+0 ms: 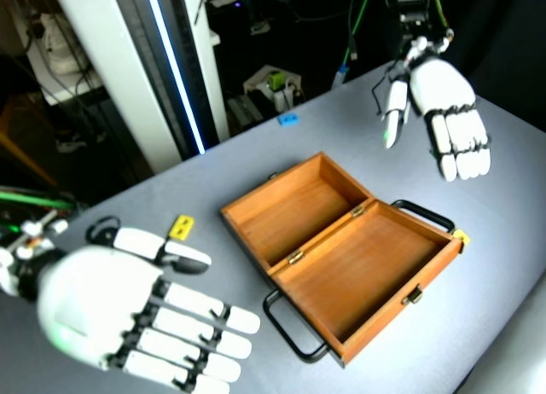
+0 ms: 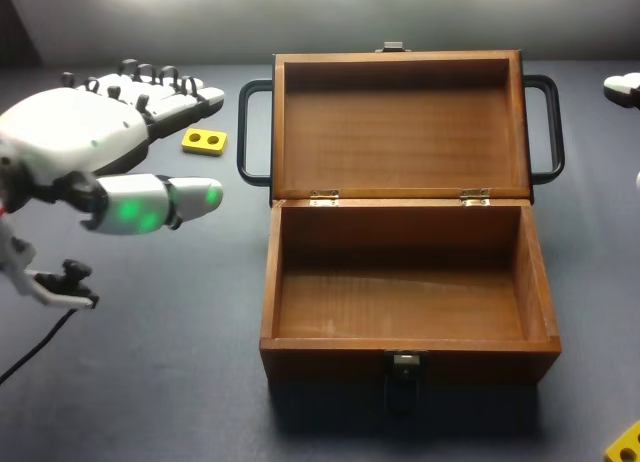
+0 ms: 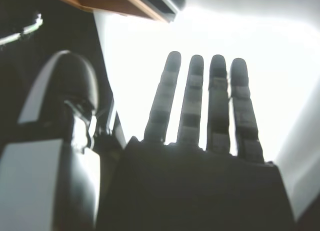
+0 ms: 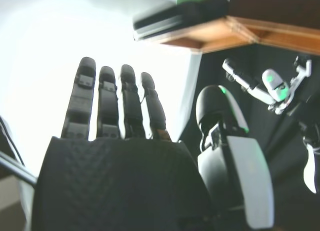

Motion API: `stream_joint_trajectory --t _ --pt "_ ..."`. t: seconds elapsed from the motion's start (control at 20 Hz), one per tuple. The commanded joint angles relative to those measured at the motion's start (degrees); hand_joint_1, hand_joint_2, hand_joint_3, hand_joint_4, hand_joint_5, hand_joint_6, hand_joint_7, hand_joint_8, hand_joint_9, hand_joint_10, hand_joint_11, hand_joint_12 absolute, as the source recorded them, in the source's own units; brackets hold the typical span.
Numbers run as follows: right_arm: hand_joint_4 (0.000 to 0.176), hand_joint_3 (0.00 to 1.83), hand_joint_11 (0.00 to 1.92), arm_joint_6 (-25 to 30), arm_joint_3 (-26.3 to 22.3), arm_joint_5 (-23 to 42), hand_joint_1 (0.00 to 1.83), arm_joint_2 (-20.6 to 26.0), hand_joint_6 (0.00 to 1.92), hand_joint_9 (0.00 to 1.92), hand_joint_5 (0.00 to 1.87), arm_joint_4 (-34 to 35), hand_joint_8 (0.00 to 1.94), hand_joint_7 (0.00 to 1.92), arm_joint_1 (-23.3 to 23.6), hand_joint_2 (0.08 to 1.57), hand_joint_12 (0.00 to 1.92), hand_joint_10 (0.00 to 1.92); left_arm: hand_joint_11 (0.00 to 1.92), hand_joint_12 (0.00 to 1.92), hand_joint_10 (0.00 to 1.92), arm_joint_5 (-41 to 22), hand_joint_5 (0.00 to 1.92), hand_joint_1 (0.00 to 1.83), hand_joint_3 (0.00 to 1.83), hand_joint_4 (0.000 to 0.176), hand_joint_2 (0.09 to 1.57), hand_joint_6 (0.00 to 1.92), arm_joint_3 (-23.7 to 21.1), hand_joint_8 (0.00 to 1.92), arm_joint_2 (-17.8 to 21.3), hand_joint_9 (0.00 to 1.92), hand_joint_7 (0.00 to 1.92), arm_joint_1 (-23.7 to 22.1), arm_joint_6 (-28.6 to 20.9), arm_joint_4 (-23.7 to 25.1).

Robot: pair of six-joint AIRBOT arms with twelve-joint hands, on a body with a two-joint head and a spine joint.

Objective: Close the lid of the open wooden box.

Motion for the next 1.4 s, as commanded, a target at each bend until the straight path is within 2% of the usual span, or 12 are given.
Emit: stream_joint_trajectory --t 0.0,0.1,0.15,0.2,0.25,0.45,0.55,0.65,0.9,1.05,1.35 --pt "0.0 0.0 0.09 0.25 0.78 4.67 0.11 0.01 0.0 0.03 0.09 1.74 0.0 0.09 0.91 1.4 0.0 0.0 0.01 0.24 0.0 -3.7 0.04 0.0 0.0 0.0 1.34 0.0 0.83 0.0 -0.42 0.07 0.06 -1.1 -0.25 -0.03" --pt "0.0 0.0 0.06 0.25 1.91 2.44 0.1 -0.65 0.0 0.01 0.08 1.53 0.0 0.07 1.62 1.38 0.0 0.0 0.04 0.19 0.0 0.75 0.03 0.0 0.0 0.0 1.28 0.0 3.0 0.0 -2.06 0.07 0.04 -2.8 -0.25 0.7" --pt "0.0 0.0 0.05 0.25 2.25 1.54 0.09 -0.87 0.0 0.01 0.09 1.23 0.0 0.07 1.93 1.38 0.0 0.0 0.05 0.19 0.0 3.11 0.02 0.0 0.0 0.006 1.26 0.0 4.19 0.0 -2.95 0.06 0.04 -3.7 -0.25 1.5" --pt "0.0 0.0 0.06 0.25 2.47 0.9 0.14 -1.04 0.01 0.02 0.1 0.9 0.01 0.1 2.22 1.41 0.01 0.0 0.05 0.19 0.0 4.4 0.01 0.0 0.0 0.029 1.23 0.0 4.85 0.0 -3.48 0.04 0.02 -4.3 -0.25 2.05" --pt "0.0 0.0 0.07 0.25 2.75 0.13 0.17 -1.24 0.0 0.02 0.1 0.48 0.01 0.11 2.61 1.41 0.01 0.0 0.02 0.17 0.0 5.61 0.03 0.0 0.0 0.0 1.24 0.01 5.46 0.0 -3.99 0.05 0.03 -4.89 -0.25 2.48" --pt "0.0 0.0 0.06 0.25 4.78 -4.13 0.16 -2.98 0.0 0.01 0.09 -1.6 0.0 0.1 5.04 1.41 0.01 0.0 0.0 0.04 0.0 9.18 0.03 0.0 0.0 0.0 1.24 0.0 7.84 0.0 -5.71 0.0 0.02 -6.23 -0.24 2.72" --pt "0.0 0.0 0.07 0.25 5.23 -5.43 0.19 -3.55 0.0 0.01 0.1 -2.57 0.0 0.1 5.79 1.42 0.01 0.0 0.01 0.04 0.01 10.71 0.04 0.0 0.02 0.0 1.3 0.01 8.81 0.01 -6.56 0.02 0.04 -6.88 -0.24 3.07" --pt "0.0 0.0 0.06 0.25 5.62 -6.36 0.12 -4.07 0.0 0.0 0.08 -3.41 0.0 0.08 6.45 1.41 0.0 0.0 0.0 0.03 0.0 12.29 0.05 0.0 0.02 0.0 1.33 0.0 9.57 0.01 -7.34 0.02 0.06 -7.45 -0.23 3.65" --pt "0.0 0.0 0.09 0.26 6.13 -8.01 0.22 -5.23 0.0 0.03 0.1 -5.14 0.01 0.11 7.66 1.43 0.01 0.01 0.01 0.02 0.0 15.01 0.02 0.0 0.02 0.0 1.34 0.0 10.32 0.0 -8.67 0.0 0.01 -8.72 -0.23 6.2" --pt "0.0 0.0 0.11 0.28 6.2 -8.38 0.18 -6.06 0.01 0.04 0.11 -6.35 0.01 0.12 8.43 1.42 0.02 0.01 0.05 0.03 0.0 15.79 0.01 0.0 0.0 0.0 1.28 0.0 10.52 0.01 -8.89 0.0 0.02 -8.9 -0.22 6.68" --pt "0.0 0.0 0.12 1.54 7.09 -9.81 0.27 -7.37 0.0 0.04 0.13 -8.57 0.0 0.12 9.16 1.41 0.01 0.0 0.03 0.01 0.0 17.88 0.03 0.0 0.01 0.0 1.31 0.0 11.6 0.0 -10.52 0.01 0.03 -9.45 -0.21 7.73"
